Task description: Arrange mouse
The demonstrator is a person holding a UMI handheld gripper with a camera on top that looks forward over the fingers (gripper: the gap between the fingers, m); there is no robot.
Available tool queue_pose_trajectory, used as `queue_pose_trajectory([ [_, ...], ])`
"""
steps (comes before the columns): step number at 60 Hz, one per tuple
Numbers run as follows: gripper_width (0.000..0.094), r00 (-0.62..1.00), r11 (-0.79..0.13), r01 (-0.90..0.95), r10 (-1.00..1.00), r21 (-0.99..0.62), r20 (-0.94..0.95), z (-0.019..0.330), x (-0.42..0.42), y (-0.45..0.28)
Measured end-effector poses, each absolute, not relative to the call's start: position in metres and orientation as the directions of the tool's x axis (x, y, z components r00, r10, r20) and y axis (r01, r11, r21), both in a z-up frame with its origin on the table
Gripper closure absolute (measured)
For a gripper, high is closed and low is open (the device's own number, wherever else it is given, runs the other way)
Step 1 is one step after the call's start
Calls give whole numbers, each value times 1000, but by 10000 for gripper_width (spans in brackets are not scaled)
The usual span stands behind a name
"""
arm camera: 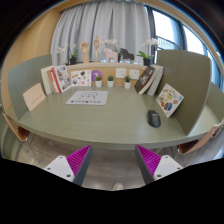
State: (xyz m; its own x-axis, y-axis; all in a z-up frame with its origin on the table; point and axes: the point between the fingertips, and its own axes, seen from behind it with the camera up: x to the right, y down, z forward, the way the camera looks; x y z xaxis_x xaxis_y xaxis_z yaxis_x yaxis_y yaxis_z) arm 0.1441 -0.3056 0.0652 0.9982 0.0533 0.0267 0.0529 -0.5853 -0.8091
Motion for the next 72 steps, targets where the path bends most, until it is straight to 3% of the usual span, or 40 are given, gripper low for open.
queue_pose_trajectory([
  [17,108,993,-658,-34,-107,-752,49,20,283,-246],
  [41,138,993,-698,-32,-104,-716,58,-7,329,-97],
  [51,429,998,-708,-23,-60,-706,29,-9,322,-70],
  [70,584,999,-735,25,-13,-678,51,-12,319,-72],
  [72,544,999,-746,24,-13,-666,51,-13,319,-73],
])
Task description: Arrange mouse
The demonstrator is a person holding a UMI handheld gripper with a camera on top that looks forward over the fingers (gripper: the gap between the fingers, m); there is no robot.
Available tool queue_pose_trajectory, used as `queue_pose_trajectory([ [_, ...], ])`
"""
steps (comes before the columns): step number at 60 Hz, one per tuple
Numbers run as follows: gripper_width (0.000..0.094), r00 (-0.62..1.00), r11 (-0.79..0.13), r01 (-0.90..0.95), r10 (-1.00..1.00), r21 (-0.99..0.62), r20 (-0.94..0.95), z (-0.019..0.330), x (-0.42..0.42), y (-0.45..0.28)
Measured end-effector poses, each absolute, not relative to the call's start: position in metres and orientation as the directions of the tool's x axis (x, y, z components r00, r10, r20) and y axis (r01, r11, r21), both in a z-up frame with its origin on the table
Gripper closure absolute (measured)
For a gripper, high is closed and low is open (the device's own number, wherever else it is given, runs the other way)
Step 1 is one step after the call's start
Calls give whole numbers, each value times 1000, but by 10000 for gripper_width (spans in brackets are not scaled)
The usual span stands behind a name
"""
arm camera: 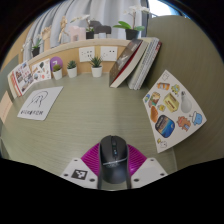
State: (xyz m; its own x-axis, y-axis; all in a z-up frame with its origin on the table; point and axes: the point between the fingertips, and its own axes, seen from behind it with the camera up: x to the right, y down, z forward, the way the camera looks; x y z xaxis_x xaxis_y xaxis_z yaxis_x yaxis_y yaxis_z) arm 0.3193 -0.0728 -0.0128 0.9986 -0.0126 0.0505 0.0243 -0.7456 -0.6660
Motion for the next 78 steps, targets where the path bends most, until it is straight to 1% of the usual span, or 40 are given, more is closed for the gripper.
queue_pose_trajectory([
  [1,623,999,-747,24,-14,-664,51,-12,320,-72],
  [7,627,999,-782,16,-20,-624,51,-13,319,-74],
  [16,625,995,-825,-33,-80,-564,59,-12,320,-70],
  [19,625,993,-828,-69,-113,-556,45,-3,315,-65],
  [24,626,987,-796,-59,-137,-602,85,39,306,-44],
  [34,623,980,-662,-70,-185,-746,72,161,245,13],
  [39,623,982,-588,-51,-177,-807,67,215,202,45],
  [43,626,988,-538,-35,-146,-842,53,243,159,68],
  [47,625,993,-507,-27,-115,-862,37,258,117,91],
  [51,626,995,-496,-3,-84,-868,44,251,82,112],
  [55,626,997,-515,17,-55,-857,53,229,54,133],
  [62,626,999,-595,26,-10,-804,40,160,14,152],
  [71,627,999,-696,44,25,-716,37,69,-20,149],
  [78,626,998,-745,67,46,-663,50,18,-31,140],
])
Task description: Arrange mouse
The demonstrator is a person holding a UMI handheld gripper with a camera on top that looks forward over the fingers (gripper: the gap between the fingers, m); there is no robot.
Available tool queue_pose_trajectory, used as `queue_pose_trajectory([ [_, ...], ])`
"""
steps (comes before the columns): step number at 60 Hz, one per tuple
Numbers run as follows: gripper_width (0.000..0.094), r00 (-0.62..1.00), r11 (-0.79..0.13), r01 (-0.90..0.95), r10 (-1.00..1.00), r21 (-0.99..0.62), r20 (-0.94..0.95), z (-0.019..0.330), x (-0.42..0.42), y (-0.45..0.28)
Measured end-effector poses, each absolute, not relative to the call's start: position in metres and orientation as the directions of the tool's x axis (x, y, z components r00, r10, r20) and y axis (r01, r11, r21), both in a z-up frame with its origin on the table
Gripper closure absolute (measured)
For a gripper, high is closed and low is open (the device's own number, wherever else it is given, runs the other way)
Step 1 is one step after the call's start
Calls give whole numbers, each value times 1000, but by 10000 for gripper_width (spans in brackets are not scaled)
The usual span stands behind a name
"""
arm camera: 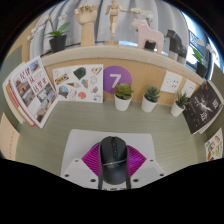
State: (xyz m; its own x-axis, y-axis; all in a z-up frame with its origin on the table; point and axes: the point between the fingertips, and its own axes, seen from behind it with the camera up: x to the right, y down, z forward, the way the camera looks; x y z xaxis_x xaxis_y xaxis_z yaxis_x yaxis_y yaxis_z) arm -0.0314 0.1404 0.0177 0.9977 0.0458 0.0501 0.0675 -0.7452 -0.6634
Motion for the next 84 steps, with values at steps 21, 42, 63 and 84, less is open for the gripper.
queue_pose_trajectory([
  [21,261,999,-791,8,-14,-611,30,-12,-29,133],
  [42,77,998,-671,15,-33,-741,51,137,-52,121],
  [63,75,1000,-561,-5,-4,-828,-4,246,-117,36],
  [84,77,1000,-554,-6,9,-832,-14,255,-125,-17],
])
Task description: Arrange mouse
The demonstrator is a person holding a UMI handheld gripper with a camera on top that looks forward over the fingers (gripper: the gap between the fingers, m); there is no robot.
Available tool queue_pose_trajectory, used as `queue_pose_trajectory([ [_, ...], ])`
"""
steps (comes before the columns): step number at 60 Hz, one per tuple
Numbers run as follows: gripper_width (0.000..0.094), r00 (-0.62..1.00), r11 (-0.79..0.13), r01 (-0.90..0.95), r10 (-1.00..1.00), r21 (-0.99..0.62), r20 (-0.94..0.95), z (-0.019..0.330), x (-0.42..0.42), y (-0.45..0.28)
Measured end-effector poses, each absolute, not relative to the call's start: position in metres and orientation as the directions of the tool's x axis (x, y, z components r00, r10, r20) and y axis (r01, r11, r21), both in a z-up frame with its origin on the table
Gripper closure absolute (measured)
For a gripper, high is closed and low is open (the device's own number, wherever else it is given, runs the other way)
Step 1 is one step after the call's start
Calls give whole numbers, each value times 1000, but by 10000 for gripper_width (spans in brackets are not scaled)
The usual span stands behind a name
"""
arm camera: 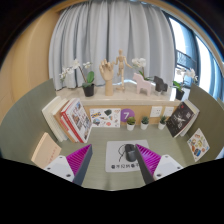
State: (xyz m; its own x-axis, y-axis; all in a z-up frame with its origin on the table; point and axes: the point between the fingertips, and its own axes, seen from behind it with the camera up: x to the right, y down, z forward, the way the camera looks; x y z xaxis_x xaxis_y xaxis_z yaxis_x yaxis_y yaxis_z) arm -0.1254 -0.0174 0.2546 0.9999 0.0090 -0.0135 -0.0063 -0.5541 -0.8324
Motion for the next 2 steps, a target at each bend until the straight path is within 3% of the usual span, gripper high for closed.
queue_pose_trajectory([
  [2,75,1000,-553,-10,8,-833,-17,255,-124,-20],
])
